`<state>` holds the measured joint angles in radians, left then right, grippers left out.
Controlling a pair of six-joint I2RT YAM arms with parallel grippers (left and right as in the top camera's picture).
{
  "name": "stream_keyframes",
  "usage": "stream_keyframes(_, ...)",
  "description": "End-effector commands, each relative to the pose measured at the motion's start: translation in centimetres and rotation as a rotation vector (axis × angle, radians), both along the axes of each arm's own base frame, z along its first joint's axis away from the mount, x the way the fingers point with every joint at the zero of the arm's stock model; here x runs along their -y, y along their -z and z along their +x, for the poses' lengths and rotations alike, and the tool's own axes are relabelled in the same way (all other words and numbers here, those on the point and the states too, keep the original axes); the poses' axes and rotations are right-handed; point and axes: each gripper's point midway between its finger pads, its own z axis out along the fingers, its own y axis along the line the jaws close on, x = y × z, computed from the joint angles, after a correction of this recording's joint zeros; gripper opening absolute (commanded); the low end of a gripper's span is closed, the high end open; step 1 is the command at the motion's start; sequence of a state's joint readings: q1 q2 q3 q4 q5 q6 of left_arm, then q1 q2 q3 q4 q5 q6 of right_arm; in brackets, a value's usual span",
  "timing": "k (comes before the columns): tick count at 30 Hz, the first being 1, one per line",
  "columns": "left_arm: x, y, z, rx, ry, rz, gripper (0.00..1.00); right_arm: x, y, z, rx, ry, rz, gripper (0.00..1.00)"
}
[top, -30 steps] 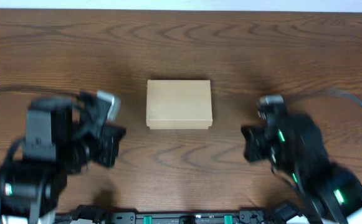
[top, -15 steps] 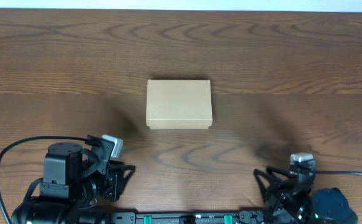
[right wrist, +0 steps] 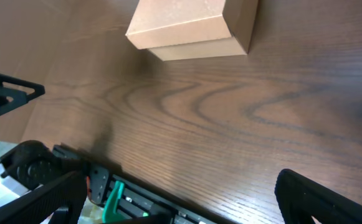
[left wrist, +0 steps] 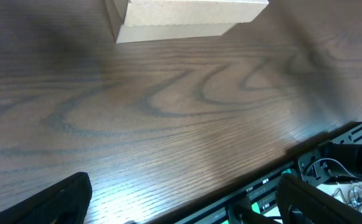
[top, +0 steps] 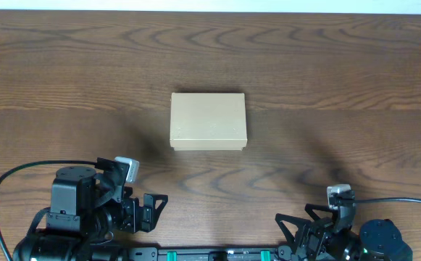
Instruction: Pack container
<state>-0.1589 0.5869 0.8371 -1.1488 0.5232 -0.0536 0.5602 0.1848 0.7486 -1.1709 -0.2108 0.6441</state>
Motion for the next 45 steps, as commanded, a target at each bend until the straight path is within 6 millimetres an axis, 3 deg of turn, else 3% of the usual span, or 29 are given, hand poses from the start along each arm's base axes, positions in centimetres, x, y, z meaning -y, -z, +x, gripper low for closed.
stream_keyframes(1, -0.2, 0.2, 0.0, -0.007, -0.017, 0.008, 0.95, -0.3, 0.2, -0.5, -0.019, -0.022, 0.016, 0.99)
stream_keyframes(10, -0.9, 0.2, 0.1, 0.038, -0.017, 0.054, 0.95, -0.3, 0.2, -0.5, -0.019, -0.022, 0.016, 0.99)
stream_keyframes(14, -3.3, -0.2, 1.2, 0.157, -0.098, 0.173, 0.95, -0.3, 0.2, -0.5, -0.019, -0.022, 0.016, 0.99)
stream_keyframes(18, -3.4, -0.7, 3.0, 0.388, -0.039, 0.226, 0.95, -0.3, 0.2, -0.5, -0.019, -0.022, 0.016, 0.99)
stream_keyframes(26, -3.4, 3.2, 6.0, 0.631, -0.057, 0.220, 0.95, -0.3, 0.2, -0.5, -0.019, -0.022, 0.016, 0.99)
stream_keyframes(36, -2.9, 7.8, 7.2, 0.653, -0.093, 0.155, 0.95, -0.3, 0.2, -0.5, -0.019, -0.022, 0.016, 0.99)
stream_keyframes(45, -2.9, 7.3, 7.5, 0.693, -0.113, 0.132, 0.95, -0.3, 0.2, -0.5, -0.019, -0.022, 0.016, 0.99)
